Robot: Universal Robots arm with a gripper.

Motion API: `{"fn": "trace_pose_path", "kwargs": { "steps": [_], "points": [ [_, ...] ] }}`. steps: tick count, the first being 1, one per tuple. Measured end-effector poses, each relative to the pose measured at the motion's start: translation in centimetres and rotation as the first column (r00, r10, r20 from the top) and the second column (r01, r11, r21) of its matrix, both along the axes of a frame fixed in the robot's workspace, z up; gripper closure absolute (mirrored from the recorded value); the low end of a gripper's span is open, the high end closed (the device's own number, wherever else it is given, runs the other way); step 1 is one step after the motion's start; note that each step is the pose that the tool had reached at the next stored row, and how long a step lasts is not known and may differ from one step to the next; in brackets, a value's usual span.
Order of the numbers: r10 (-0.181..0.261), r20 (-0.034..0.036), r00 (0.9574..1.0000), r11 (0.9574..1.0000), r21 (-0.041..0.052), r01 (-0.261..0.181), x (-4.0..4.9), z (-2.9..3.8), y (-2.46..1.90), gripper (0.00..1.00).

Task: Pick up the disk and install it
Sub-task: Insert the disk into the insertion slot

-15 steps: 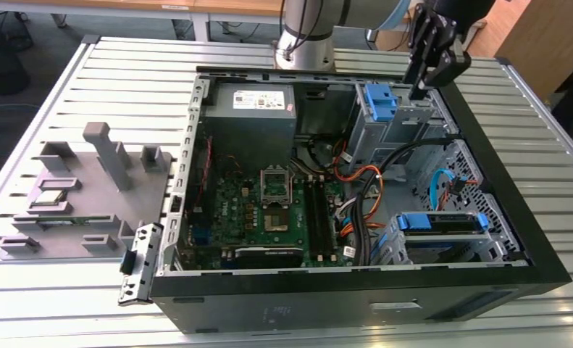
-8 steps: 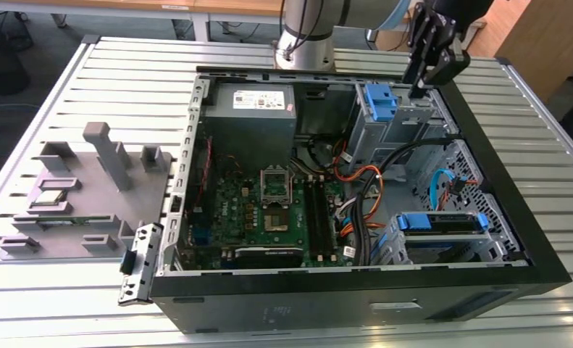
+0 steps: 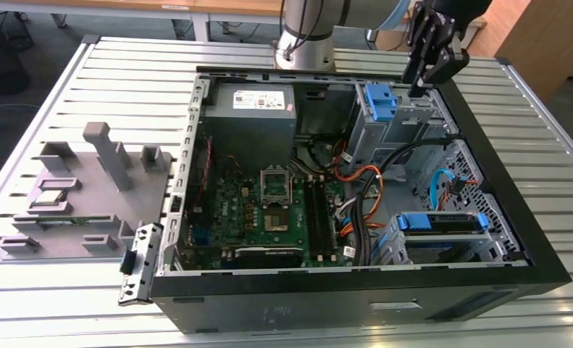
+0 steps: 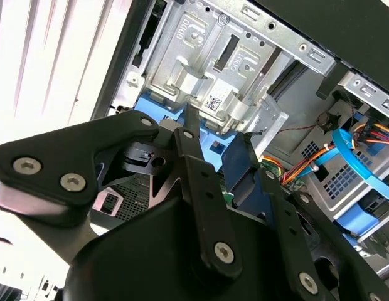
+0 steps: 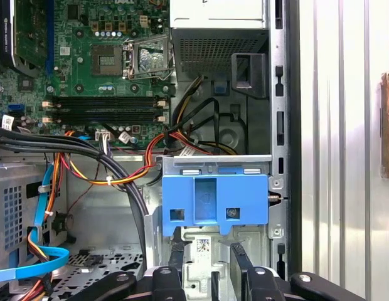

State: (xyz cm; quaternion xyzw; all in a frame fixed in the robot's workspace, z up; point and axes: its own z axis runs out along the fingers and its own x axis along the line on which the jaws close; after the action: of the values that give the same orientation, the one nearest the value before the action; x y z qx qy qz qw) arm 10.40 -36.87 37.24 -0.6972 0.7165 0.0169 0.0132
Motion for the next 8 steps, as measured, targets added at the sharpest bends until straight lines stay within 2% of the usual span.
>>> {"fn": "trace_pose_path", "kwargs": {
  "steps": [8],
  "points": [
    [0.000, 0.0000, 1.0000, 1.0000, 0.0004, 0.000, 0.00, 0.41, 0.01, 0.58]
  ]
}}
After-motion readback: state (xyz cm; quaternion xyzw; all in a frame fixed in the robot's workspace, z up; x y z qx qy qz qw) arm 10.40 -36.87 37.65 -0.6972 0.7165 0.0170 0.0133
